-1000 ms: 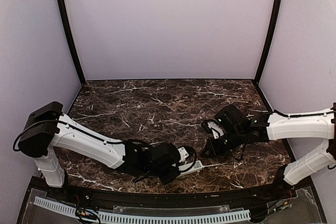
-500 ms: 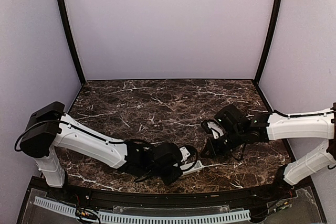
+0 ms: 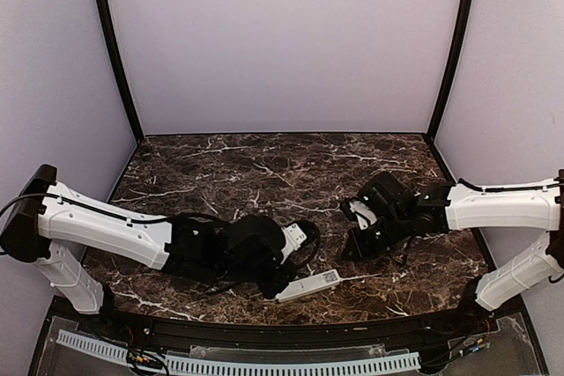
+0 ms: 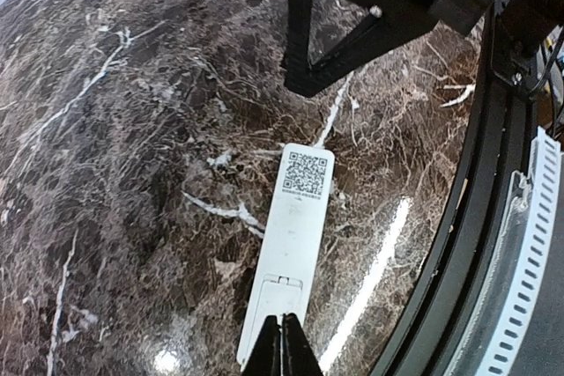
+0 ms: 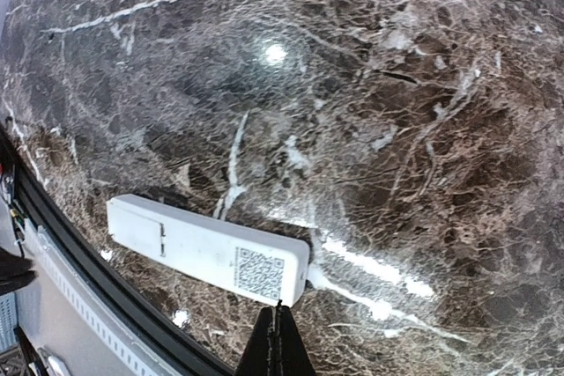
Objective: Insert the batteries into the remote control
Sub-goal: Press the battery cover onto the remote control.
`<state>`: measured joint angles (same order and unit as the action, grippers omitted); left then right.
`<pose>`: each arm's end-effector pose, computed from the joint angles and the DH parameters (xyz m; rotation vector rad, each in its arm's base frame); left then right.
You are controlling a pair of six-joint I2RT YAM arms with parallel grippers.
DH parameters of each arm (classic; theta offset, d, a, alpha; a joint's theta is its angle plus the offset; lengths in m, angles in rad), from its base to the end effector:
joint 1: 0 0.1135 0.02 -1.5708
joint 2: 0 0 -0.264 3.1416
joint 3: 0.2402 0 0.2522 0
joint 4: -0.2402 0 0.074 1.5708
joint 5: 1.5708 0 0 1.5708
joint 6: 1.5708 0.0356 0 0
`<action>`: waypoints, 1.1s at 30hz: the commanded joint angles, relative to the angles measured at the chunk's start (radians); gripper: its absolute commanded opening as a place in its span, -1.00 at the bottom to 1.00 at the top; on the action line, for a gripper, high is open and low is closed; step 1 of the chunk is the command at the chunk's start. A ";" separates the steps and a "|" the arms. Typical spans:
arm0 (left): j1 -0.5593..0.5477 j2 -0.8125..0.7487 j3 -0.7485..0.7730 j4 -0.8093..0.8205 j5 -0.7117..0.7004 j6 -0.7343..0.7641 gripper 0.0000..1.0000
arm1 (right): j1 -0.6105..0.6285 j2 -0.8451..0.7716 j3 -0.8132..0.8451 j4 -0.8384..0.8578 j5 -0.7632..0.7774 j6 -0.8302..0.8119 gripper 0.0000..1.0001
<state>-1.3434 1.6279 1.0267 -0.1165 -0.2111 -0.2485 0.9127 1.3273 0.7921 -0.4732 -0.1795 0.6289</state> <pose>0.0868 -0.3422 0.2164 1.1208 2.0548 -0.5859 0.1514 0.2063 0.2042 -0.4625 2.7292 0.7355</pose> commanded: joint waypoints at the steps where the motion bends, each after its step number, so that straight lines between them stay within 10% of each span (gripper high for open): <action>1: 0.000 -0.069 -0.070 -0.213 -0.038 -0.115 -1.00 | -0.020 0.061 0.042 -0.080 0.105 -0.008 -1.00; 13: -0.043 0.079 -0.080 -0.301 -0.057 -0.439 -1.00 | -0.015 0.248 0.090 -0.099 0.110 -0.012 -1.00; 33: -0.044 0.113 -0.132 -0.199 0.012 -0.522 -1.00 | 0.089 0.317 0.066 -0.050 0.075 0.079 -1.00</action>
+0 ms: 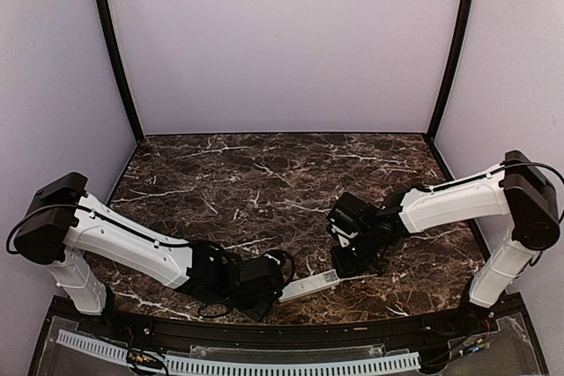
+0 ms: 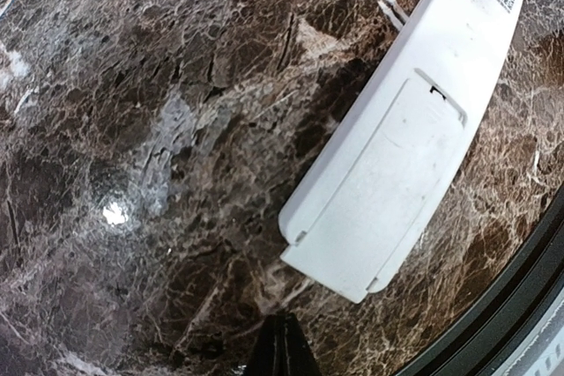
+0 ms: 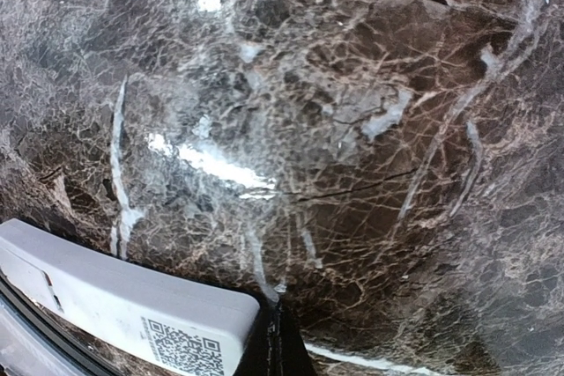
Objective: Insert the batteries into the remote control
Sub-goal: Press the battery cover onto the remote control.
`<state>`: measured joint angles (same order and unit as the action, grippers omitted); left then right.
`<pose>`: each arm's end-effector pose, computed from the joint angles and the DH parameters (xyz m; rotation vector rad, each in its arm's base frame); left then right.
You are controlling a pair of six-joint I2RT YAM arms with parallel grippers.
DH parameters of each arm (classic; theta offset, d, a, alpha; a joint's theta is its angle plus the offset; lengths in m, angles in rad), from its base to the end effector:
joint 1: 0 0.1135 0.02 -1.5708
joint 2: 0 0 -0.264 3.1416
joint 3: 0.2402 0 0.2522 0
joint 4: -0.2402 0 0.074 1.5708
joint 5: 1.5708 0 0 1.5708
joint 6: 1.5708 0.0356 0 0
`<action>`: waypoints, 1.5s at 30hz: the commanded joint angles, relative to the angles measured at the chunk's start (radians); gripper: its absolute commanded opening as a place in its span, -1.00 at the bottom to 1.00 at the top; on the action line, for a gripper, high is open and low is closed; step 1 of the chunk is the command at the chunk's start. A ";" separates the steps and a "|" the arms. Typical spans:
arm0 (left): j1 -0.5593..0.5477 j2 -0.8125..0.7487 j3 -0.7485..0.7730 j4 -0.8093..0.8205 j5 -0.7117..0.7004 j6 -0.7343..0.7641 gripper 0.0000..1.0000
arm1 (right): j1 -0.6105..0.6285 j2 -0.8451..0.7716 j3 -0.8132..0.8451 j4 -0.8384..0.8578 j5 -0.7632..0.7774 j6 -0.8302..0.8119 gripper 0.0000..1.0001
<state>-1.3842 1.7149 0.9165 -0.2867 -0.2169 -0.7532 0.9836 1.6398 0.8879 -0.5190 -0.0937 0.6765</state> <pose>0.0674 -0.3156 0.1450 0.7649 2.5769 -0.4427 0.1581 0.2436 0.1488 -0.4763 2.9397 0.4262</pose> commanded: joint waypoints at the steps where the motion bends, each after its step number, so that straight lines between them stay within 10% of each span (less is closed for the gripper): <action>1: -0.003 0.029 -0.019 -0.031 0.014 -0.016 -1.00 | 0.019 0.005 -0.031 -0.004 -0.010 0.034 -1.00; 45: 0.037 0.178 0.015 0.235 0.157 0.262 -1.00 | 0.176 0.082 0.080 0.283 -0.238 0.043 -1.00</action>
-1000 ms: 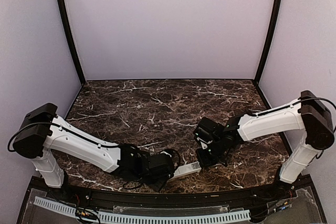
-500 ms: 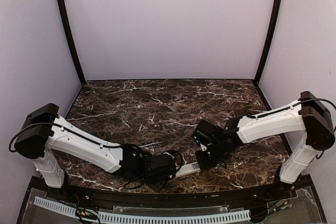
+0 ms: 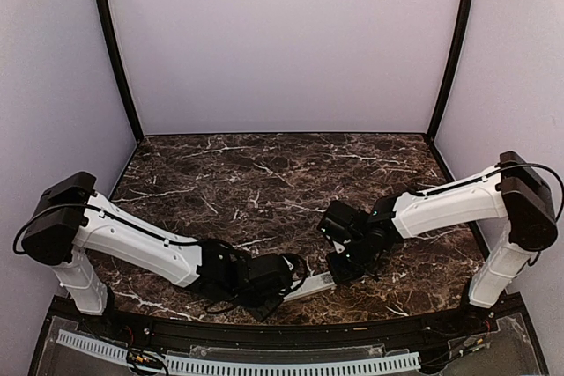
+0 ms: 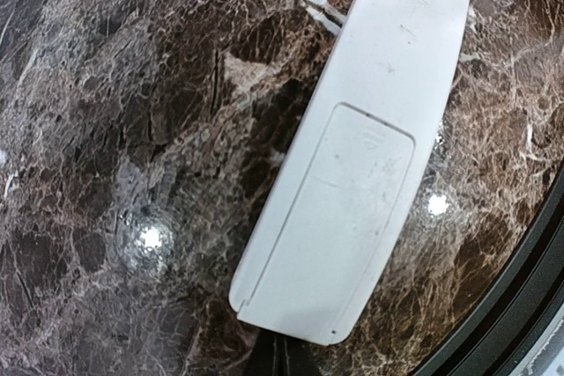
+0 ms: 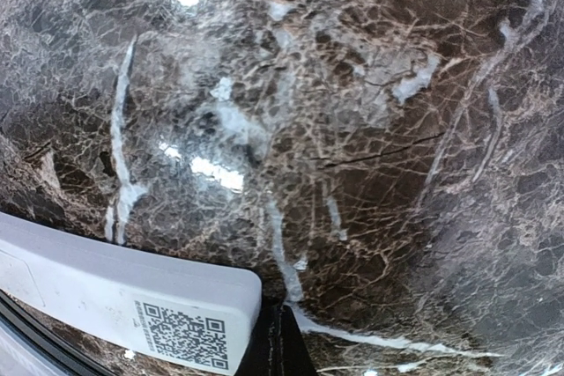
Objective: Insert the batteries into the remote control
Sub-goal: Press the battery cover onto the remote control.
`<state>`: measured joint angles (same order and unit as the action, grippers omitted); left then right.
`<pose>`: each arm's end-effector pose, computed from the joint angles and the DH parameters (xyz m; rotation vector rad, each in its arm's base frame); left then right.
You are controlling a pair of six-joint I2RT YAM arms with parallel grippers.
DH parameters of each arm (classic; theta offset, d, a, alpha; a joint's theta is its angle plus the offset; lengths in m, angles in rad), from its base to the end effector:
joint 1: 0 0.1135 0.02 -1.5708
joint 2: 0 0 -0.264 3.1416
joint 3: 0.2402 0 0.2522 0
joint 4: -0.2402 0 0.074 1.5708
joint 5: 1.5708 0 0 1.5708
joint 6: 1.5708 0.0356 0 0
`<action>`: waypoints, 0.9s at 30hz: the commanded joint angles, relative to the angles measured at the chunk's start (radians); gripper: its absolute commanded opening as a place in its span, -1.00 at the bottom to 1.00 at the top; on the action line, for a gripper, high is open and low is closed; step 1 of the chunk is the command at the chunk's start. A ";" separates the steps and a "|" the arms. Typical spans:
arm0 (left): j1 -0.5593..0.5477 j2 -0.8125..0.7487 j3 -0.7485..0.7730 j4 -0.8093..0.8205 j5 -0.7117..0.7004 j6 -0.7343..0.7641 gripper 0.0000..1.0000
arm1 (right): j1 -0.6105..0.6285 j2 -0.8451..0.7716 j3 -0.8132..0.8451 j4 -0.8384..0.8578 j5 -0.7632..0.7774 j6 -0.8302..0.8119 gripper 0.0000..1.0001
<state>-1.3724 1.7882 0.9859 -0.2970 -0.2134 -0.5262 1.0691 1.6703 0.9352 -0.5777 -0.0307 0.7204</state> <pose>0.0744 -0.3316 0.1399 1.0355 2.4672 -0.3556 0.1415 0.2602 0.1505 -0.5238 2.9397 0.3308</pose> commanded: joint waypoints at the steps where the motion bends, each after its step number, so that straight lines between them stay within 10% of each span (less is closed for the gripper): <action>1: 0.031 0.106 -0.059 0.260 0.160 0.040 -1.00 | 0.093 0.052 0.028 0.359 -0.310 0.004 -1.00; 27: 0.053 0.057 -0.148 0.218 0.184 0.017 -1.00 | 0.011 -0.081 -0.037 0.124 -0.066 -0.008 -1.00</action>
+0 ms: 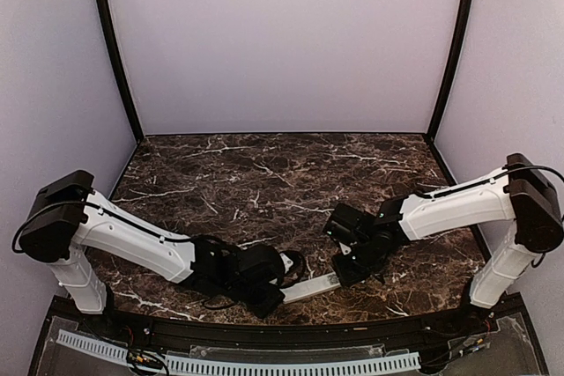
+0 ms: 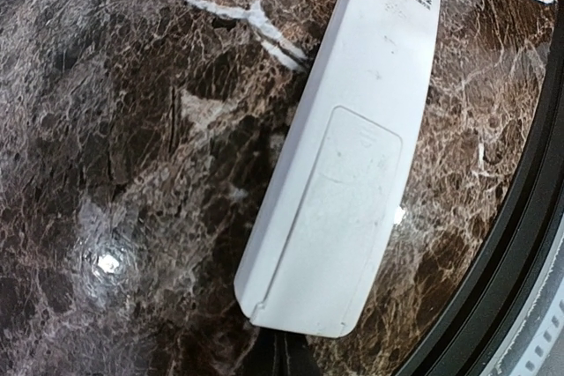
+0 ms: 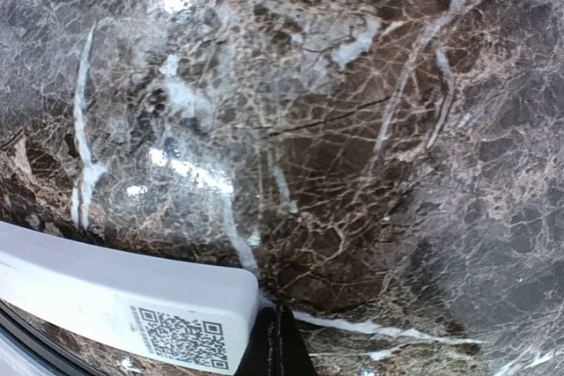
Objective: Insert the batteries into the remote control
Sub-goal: Press the battery cover onto the remote control.
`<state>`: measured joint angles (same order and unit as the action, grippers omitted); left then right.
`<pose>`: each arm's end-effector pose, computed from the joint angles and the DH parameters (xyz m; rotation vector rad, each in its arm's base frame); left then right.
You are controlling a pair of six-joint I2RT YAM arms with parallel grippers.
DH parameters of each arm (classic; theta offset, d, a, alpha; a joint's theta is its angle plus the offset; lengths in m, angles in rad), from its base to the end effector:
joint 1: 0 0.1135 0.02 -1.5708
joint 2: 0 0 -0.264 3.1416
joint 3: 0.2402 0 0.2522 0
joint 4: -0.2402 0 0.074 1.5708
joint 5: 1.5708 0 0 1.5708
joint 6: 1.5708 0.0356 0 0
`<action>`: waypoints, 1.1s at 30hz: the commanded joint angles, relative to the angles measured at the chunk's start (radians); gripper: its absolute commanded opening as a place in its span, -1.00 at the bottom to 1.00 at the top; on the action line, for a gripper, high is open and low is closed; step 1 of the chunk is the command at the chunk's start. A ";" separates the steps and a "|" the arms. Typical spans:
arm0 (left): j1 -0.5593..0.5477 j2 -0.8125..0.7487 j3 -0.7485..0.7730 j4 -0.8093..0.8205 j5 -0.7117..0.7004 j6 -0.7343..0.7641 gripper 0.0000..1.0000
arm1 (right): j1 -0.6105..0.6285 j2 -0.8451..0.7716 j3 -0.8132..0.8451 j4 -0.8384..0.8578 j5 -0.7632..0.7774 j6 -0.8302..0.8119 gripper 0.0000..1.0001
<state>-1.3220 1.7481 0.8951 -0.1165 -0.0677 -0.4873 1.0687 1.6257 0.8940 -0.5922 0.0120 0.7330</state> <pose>0.0848 -0.3239 0.1380 1.0513 2.4399 -0.5920 0.1369 0.2484 0.1518 -0.4933 2.9249 0.2774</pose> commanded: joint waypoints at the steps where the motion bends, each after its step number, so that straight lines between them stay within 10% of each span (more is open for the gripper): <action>1: 0.003 0.090 -0.059 0.030 0.036 -0.023 -1.00 | 0.006 -0.042 0.003 0.132 -0.103 -0.021 -1.00; 11: 0.003 -0.005 -0.111 -0.055 0.005 -0.066 -0.91 | -0.075 -0.133 -0.006 0.041 -0.044 -0.086 -1.00; 18: 0.003 -0.099 -0.123 -0.129 -0.057 -0.072 -0.80 | -0.122 -0.198 0.017 -0.026 -0.022 -0.212 -0.60; 24: 0.003 -0.264 -0.135 -0.198 -0.220 -0.085 -0.22 | -0.077 -0.252 0.152 0.030 -0.286 -0.680 0.52; 33: 0.003 -0.633 -0.261 -0.111 -0.448 -0.128 0.62 | -0.007 -0.214 0.105 0.189 -0.606 -1.554 0.97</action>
<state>-1.3212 1.2266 0.6956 -0.2379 -0.3916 -0.6006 1.0397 1.3308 1.0180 -0.4438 -0.4137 -0.4007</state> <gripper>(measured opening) 0.763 0.986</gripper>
